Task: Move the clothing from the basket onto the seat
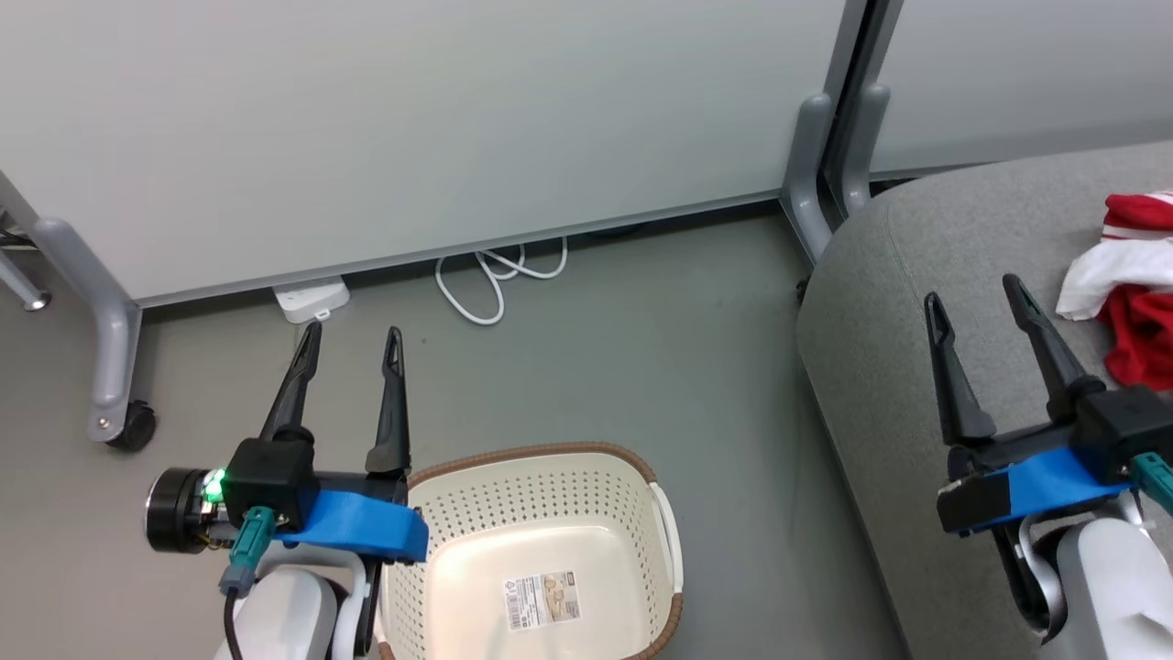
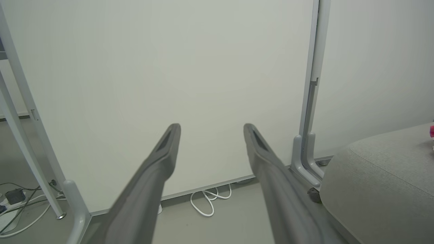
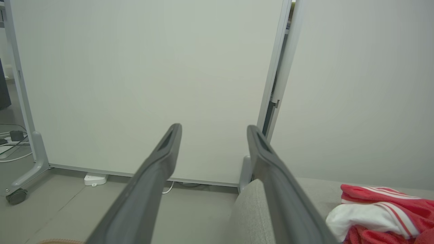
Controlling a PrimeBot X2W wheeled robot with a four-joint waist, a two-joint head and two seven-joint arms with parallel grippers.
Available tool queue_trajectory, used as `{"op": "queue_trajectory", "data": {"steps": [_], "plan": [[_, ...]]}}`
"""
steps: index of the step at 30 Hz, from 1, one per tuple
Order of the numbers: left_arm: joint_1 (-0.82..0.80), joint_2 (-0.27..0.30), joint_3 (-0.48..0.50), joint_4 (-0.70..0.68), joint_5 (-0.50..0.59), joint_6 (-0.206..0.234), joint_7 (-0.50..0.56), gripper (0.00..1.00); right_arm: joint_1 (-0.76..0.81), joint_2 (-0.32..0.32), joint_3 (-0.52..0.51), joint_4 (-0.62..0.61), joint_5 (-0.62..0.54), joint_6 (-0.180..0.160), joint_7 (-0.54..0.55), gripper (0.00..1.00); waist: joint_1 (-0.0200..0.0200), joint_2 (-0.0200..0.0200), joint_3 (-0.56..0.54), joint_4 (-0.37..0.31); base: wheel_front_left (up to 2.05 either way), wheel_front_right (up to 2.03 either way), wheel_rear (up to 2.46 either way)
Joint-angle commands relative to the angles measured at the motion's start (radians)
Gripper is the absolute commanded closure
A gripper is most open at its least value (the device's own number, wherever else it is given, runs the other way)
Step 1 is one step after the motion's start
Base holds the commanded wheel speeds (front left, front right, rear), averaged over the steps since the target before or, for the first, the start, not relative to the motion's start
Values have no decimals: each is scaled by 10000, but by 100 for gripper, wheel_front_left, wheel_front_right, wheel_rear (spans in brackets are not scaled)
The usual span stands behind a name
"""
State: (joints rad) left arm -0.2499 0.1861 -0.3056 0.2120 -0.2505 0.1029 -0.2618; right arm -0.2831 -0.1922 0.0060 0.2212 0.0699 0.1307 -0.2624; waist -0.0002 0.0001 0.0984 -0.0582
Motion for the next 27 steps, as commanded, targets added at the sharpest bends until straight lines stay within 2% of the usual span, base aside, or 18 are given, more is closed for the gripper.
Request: {"op": "queue_trajectory", "data": {"steps": [1,14,27], "plan": [[236,-38,173,-53,100,-77,-45,0,287,78,4,35,54,1,-38,0,2,-1,-354,294,0,0,0],[1627,-717,1612,-232,741,-1116,-45,0,1589,688,-155,-41,289,1,-38,0,2,-1,-1061,747,0,0,0],[2064,-1193,2357,2,1225,-1716,-45,0,2267,1029,-389,140,478,1,-39,0,2,-1,-1318,1033,0,0,0]]}}
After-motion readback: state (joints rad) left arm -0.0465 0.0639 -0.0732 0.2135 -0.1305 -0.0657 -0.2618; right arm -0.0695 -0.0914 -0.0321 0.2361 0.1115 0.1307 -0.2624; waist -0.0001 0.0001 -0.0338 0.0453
